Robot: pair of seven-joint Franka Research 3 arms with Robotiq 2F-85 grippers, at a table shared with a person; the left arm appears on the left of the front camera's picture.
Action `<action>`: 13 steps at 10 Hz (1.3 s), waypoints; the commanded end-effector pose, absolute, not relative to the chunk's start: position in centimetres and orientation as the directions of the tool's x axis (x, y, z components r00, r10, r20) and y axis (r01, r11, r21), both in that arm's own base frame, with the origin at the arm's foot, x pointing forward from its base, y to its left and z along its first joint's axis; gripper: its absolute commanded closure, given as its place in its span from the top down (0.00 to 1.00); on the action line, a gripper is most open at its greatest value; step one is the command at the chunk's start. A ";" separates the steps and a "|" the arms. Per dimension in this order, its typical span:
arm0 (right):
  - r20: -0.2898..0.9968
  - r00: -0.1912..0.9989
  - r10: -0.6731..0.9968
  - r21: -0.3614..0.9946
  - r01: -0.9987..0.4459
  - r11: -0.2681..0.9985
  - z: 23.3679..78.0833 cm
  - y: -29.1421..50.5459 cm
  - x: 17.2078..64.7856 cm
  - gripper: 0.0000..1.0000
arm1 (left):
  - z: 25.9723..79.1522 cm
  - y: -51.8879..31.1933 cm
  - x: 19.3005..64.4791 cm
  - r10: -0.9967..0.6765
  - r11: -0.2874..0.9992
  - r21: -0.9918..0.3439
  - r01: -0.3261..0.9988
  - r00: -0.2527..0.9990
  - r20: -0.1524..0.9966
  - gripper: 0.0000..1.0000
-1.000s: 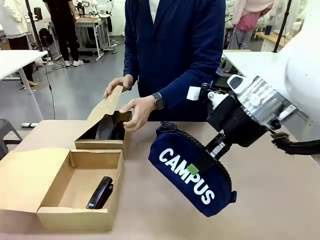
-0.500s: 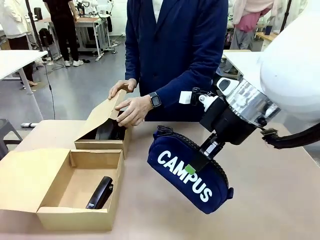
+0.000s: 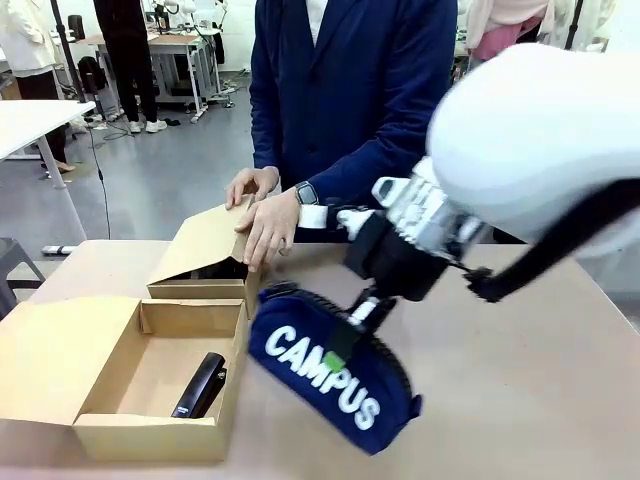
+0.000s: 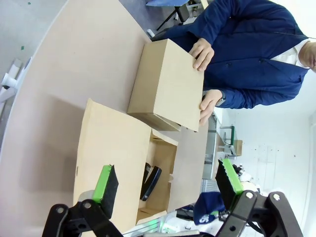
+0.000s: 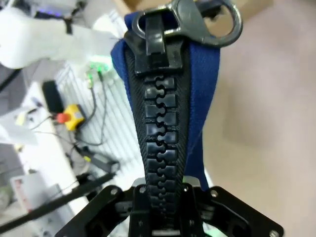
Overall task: Place items inside the box.
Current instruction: Pick up a Pencil pouch or Stapler and place it inside the Mailer Box closest to the robot.
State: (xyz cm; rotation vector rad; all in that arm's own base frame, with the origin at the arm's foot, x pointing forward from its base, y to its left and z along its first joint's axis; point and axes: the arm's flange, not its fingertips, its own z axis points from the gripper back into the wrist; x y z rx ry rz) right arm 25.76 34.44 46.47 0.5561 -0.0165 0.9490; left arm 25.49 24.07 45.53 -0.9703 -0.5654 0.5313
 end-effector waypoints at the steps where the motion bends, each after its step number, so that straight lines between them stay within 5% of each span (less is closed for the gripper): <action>1: 0.142 0.692 0.708 0.447 -0.683 0.578 47.1 41.1 27.0 0.07 | 45.4 23.9 25.4 0.643 0.459 -0.878 -0.133 0.731 0.226 1.00; 6: 0.212 0.918 0.336 0.672 -0.387 0.631 46.3 50.1 25.2 0.07 | 45.4 23.9 25.4 0.643 0.459 -0.878 -0.133 0.731 0.226 1.00; 10: 0.192 0.898 0.395 0.646 -0.419 0.638 46.6 49.7 25.6 0.07 | 45.4 23.9 25.4 0.643 0.459 -0.878 -0.133 0.731 0.226 1.00; 13: 0.188 0.982 -0.022 0.692 -0.117 0.712 47.4 54.0 25.9 0.07 | 45.4 23.9 25.4 0.643 0.459 -0.878 -0.133 0.731 0.226 1.00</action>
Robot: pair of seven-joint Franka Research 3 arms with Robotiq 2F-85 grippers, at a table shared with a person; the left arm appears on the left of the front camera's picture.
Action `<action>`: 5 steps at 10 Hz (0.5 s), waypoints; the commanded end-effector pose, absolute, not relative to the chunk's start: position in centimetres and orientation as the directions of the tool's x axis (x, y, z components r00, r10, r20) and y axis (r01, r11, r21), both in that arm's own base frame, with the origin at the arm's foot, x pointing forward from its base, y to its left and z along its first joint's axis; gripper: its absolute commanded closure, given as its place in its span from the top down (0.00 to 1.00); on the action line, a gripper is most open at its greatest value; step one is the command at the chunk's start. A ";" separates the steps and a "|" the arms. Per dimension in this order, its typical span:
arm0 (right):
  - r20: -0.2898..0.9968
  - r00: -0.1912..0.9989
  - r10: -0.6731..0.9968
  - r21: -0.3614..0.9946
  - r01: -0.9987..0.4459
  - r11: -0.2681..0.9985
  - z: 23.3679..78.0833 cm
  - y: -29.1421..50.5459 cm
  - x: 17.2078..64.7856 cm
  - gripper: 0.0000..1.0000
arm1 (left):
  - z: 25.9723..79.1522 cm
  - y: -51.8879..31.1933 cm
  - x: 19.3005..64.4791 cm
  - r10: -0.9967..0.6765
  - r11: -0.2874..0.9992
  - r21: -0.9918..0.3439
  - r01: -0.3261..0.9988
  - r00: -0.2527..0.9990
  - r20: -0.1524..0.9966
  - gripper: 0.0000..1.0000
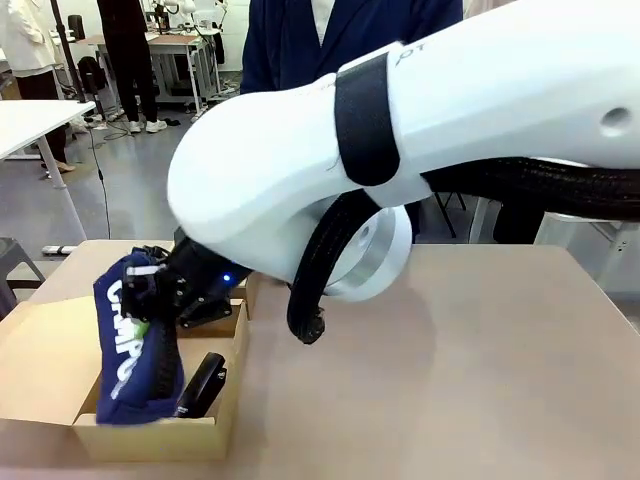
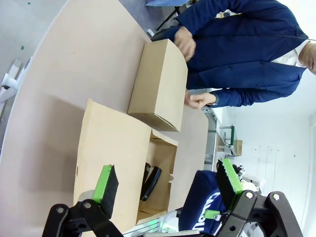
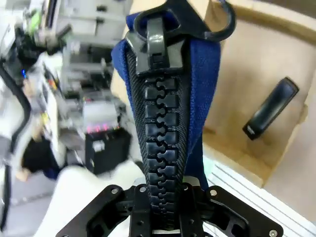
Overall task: Place items inside the box.
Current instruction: Pick up a Pencil pouch or Stapler and place it inside the Mailer Box closest to the robot.
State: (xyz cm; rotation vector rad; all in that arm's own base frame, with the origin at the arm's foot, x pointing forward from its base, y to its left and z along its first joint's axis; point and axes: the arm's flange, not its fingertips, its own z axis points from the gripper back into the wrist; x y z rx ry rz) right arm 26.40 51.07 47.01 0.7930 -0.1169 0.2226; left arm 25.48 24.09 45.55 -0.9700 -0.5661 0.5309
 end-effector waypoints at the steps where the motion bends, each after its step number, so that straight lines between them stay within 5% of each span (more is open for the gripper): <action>1: 0.138 0.986 -0.089 0.678 -0.028 0.734 47.3 54.8 26.5 0.07 | 45.4 23.9 25.4 0.643 0.459 -0.878 -0.133 0.731 0.226 1.00; 5: 0.081 0.990 -0.119 0.610 0.045 0.791 44.9 57.7 29.8 0.07 | 45.4 23.9 25.4 0.643 0.459 -0.878 -0.133 0.731 0.226 1.00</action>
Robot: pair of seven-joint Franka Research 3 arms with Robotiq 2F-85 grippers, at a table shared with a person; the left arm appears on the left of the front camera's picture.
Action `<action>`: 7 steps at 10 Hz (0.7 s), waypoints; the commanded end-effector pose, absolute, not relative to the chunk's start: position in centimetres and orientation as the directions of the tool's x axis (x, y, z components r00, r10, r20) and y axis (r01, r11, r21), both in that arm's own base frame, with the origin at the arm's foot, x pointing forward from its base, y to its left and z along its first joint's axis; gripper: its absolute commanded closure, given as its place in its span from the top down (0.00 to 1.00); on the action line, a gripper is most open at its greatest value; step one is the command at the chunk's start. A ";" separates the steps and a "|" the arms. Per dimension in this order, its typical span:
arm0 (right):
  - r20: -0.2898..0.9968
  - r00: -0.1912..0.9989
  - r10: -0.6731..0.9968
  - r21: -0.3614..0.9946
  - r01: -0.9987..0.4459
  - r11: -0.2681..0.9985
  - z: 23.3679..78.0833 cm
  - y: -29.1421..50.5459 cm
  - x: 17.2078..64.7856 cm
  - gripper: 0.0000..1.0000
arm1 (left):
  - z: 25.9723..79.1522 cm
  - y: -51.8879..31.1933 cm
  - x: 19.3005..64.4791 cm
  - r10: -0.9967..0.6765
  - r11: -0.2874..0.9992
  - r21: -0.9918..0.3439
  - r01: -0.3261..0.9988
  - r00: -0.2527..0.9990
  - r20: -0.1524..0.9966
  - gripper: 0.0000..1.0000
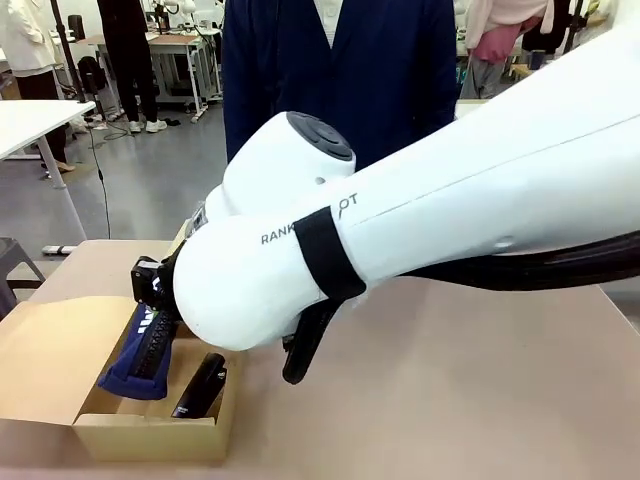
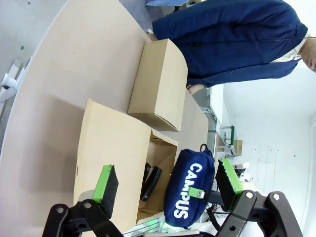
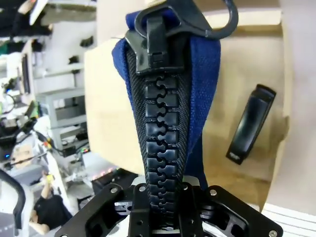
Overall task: Place items inside the box.
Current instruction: Pick up a Pencil pouch or Stapler and place it inside the Mailer Box closest to the robot.
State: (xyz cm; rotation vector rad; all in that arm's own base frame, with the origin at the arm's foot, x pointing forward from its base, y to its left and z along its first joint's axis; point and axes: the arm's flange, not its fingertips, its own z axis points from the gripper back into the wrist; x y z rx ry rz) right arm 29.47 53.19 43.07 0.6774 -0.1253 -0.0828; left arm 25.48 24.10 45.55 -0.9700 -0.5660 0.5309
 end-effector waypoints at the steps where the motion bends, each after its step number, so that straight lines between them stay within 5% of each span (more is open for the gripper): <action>1: 0.084 0.988 -0.130 0.590 0.056 0.805 44.2 58.1 30.5 0.07 | 45.4 23.9 25.4 0.643 0.459 -0.878 -0.133 0.731 0.226 1.00; 7: 0.009 0.993 -0.117 0.509 0.096 0.856 40.1 59.4 31.9 0.07 | 45.4 23.9 25.4 0.643 0.459 -0.878 -0.133 0.731 0.226 1.00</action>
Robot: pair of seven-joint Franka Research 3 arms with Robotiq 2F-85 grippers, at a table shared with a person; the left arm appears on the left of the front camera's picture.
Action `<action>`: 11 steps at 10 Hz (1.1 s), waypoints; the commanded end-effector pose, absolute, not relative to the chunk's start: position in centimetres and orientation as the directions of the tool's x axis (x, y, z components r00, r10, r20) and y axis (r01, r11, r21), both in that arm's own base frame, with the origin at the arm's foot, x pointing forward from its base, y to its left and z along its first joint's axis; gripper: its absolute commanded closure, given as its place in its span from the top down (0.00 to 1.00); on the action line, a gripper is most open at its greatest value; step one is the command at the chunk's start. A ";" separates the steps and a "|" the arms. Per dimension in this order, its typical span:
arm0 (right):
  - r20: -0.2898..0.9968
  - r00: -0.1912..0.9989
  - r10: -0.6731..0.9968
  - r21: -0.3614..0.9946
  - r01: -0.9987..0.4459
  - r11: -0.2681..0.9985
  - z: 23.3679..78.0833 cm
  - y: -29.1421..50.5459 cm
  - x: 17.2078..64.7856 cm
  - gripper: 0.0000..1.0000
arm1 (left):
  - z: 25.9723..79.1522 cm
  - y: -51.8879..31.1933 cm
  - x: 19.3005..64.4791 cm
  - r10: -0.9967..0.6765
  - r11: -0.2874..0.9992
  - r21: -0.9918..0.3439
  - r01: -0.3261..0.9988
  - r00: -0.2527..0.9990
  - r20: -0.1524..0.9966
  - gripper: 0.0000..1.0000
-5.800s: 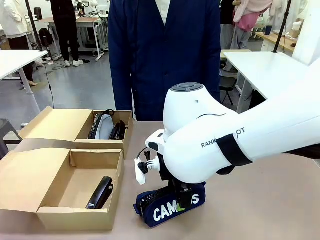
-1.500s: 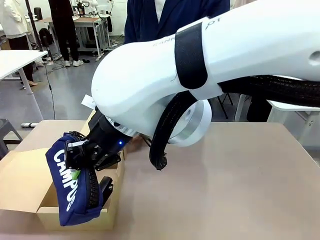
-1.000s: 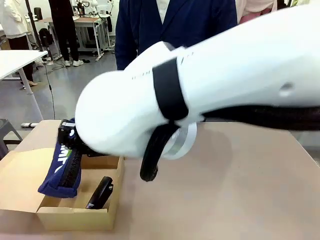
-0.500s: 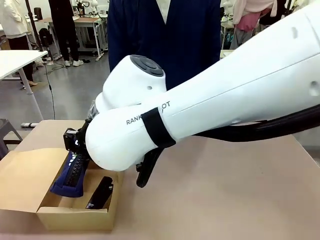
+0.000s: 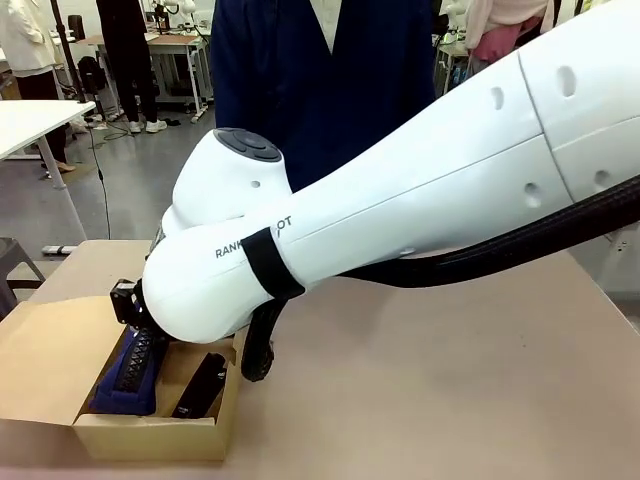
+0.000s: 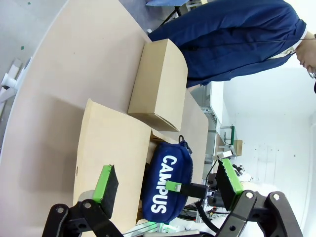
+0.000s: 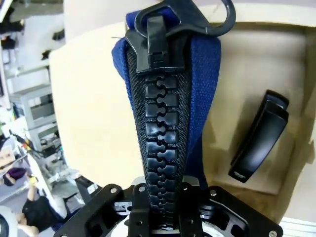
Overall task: Place items inside the box.
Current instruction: Pick up a Pencil pouch or Stapler and place it inside the Mailer Box closest to the robot.
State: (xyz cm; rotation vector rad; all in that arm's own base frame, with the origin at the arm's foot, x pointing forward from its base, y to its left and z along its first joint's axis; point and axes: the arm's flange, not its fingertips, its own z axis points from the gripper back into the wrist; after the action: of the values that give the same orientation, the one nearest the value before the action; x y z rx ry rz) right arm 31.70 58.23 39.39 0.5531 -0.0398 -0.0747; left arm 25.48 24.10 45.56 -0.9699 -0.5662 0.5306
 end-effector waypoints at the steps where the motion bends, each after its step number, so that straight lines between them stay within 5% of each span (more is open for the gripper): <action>1: 0.007 0.993 -0.121 0.489 0.103 0.866 39.4 59.5 32.0 0.07 | 45.4 23.9 25.4 0.643 0.459 -0.878 -0.133 0.731 0.226 1.00; 9: -0.034 0.992 -0.121 0.433 0.124 0.893 36.4 59.1 33.2 0.07 | 45.4 23.9 25.4 0.643 0.459 -0.878 -0.133 0.731 0.226 1.00; 10: -0.046 0.992 -0.116 0.445 0.124 0.887 36.4 59.1 33.2 0.26 | 45.4 23.9 25.4 0.643 0.459 -0.878 -0.133 0.731 0.226 1.00; 11: -0.050 0.993 -0.110 0.446 0.121 0.887 36.3 59.0 33.2 0.65 | 45.4 23.9 25.4 0.643 0.459 -0.878 -0.133 0.731 0.226 1.00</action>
State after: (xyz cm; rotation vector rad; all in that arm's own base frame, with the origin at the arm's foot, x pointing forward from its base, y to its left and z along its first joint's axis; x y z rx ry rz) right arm 33.32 58.20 35.90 0.4671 0.0183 -0.1031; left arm 25.48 24.10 45.56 -0.9699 -0.5662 0.5305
